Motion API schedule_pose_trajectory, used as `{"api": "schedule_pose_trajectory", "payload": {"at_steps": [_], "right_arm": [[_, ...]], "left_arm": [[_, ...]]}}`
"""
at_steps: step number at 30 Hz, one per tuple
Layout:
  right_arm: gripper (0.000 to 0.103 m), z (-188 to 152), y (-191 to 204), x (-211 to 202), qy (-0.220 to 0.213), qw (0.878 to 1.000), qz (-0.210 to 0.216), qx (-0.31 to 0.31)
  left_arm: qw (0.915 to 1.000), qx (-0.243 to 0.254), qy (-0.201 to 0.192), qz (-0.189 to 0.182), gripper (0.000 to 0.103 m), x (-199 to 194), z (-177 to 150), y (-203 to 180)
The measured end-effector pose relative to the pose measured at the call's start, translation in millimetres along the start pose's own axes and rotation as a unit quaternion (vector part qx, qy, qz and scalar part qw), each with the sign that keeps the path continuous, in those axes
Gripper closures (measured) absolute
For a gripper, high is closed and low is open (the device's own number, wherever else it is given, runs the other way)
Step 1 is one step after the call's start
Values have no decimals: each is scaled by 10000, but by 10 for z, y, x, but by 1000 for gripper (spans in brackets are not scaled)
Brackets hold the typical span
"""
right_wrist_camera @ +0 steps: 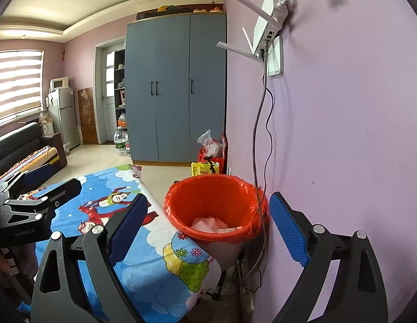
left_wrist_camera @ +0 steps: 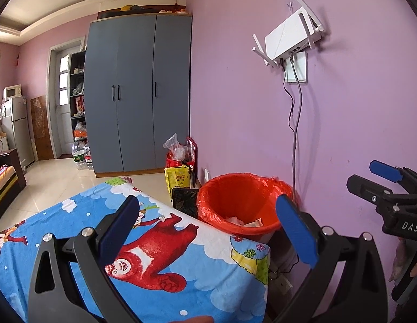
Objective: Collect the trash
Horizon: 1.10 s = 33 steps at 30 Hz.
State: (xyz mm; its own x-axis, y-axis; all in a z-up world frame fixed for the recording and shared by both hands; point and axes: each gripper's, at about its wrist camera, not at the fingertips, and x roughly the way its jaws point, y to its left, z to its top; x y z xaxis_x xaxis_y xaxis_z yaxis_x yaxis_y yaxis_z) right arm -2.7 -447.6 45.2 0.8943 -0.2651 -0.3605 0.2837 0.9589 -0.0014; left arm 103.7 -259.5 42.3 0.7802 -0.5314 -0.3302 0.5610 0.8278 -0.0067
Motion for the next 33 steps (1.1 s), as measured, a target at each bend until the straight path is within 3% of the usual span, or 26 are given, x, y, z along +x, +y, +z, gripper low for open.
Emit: {"api": "schedule_pose_trajectory", "payload": {"at_steps": [33], "right_arm": [[17,-60,-17,-26,-26,9999,-100,-36]], "left_arm": [[10000,66,-67,-33,5,12,-42,-13]]}}
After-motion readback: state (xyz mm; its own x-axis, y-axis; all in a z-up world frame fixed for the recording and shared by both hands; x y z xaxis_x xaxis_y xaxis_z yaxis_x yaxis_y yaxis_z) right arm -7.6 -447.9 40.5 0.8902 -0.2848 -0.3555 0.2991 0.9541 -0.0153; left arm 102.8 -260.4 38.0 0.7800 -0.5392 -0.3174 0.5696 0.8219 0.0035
